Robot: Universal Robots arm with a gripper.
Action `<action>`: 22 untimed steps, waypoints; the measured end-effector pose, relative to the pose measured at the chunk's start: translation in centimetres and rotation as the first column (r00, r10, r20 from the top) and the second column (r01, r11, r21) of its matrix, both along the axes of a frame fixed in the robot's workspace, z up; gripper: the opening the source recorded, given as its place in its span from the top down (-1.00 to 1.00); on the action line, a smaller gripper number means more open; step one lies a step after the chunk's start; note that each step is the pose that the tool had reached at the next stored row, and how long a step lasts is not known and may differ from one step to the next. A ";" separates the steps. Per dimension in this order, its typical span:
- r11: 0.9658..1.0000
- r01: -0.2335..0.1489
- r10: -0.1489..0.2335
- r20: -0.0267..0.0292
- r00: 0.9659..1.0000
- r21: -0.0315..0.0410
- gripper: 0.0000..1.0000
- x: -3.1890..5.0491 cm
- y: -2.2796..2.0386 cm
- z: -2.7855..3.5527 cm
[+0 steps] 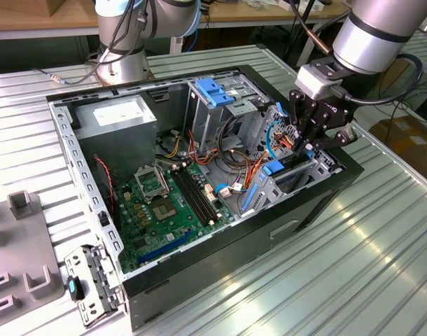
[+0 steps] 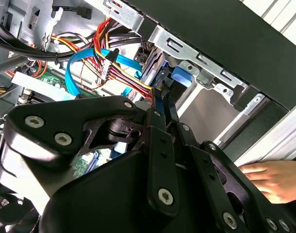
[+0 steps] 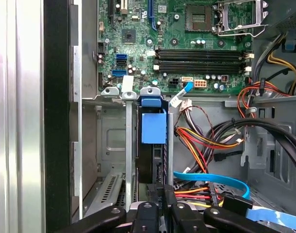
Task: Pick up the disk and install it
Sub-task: 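Insert the first disk wire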
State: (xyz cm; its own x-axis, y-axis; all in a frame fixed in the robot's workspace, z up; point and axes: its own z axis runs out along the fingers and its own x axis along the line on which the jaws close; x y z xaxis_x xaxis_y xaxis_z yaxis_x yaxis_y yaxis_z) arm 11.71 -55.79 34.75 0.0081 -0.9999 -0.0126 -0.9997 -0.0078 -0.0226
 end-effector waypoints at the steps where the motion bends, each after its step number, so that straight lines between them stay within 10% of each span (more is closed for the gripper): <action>1: 1.000 -0.002 0.002 0.000 1.000 0.000 0.66 0.00 0.00 -0.02; 22: 1.000 0.012 -0.012 0.000 1.000 0.000 0.66 -0.03 0.00 0.13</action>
